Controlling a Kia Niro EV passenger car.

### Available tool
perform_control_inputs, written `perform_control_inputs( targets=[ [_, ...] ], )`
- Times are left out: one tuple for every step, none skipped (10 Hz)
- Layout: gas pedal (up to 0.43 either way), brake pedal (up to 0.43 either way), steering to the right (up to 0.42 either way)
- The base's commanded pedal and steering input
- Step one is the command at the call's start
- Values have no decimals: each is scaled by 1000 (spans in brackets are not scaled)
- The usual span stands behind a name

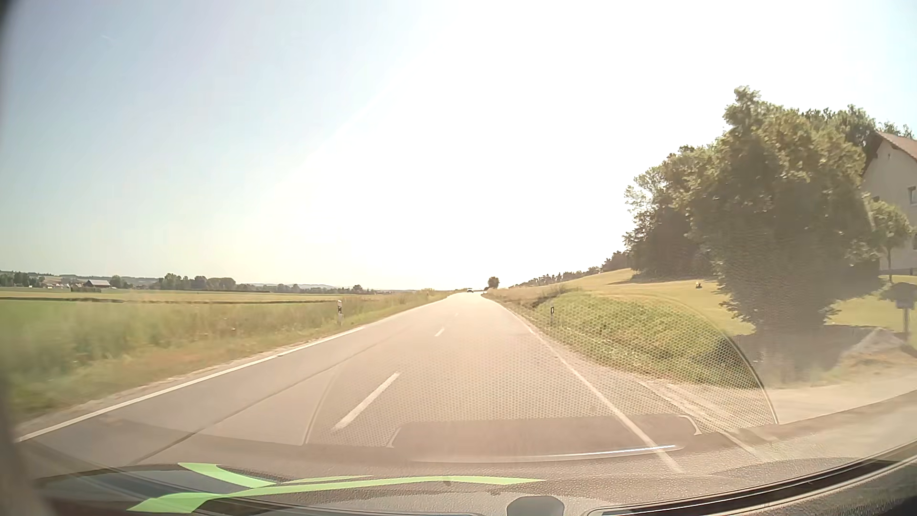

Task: Follow the waypoints while adhering to traffic rules and regulations

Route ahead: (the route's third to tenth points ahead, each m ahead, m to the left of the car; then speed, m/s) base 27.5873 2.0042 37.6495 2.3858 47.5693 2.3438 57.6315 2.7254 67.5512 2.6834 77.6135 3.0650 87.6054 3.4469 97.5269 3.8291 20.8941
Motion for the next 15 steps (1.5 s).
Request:
perform_control_inputs(
  targets=[
    [228,0,-3],
    [228,0,-3],
    [228,0,-3],
    [228,0,-3],
    [228,0,-3],
    [228,0,-3],
    [220,0,-3],
    [220,0,-3],
    [220,0,-3],
    [220,0,-3],
    [220,0,-3],
    [220,0,-3],
    [220,0,-3],
    [220,0,-3],
    [220,0,-3]
  ],
)
